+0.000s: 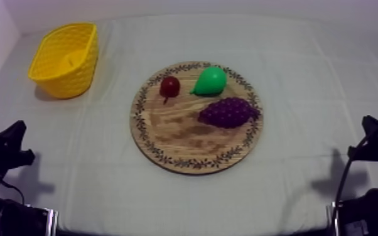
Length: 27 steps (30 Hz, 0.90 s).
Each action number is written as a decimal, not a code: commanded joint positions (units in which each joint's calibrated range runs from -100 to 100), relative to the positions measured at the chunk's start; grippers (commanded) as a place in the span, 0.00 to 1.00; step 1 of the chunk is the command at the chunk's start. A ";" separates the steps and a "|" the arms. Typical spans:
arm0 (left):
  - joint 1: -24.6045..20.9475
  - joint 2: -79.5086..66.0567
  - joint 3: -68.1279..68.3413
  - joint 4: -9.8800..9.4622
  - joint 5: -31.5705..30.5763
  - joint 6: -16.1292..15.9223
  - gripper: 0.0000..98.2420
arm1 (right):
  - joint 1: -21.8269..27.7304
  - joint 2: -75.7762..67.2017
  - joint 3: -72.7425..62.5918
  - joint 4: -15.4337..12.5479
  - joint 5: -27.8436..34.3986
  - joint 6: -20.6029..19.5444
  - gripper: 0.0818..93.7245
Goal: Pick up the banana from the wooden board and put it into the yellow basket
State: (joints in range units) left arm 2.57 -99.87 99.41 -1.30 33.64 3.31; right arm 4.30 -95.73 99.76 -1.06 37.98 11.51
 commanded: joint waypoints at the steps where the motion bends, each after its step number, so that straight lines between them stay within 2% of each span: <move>1: 0.03 -0.06 -0.06 -0.04 0.08 4.33 0.00 | -0.01 -0.02 0.02 0.01 0.00 -0.01 0.00; 6: 0.07 -0.12 -0.07 -0.08 0.14 6.94 0.00 | -0.01 -0.02 0.02 0.01 0.00 -0.01 0.00; 27: 0.08 -0.13 -0.08 -0.09 0.16 6.97 0.00 | -0.01 -0.02 0.02 0.01 0.00 -0.01 0.00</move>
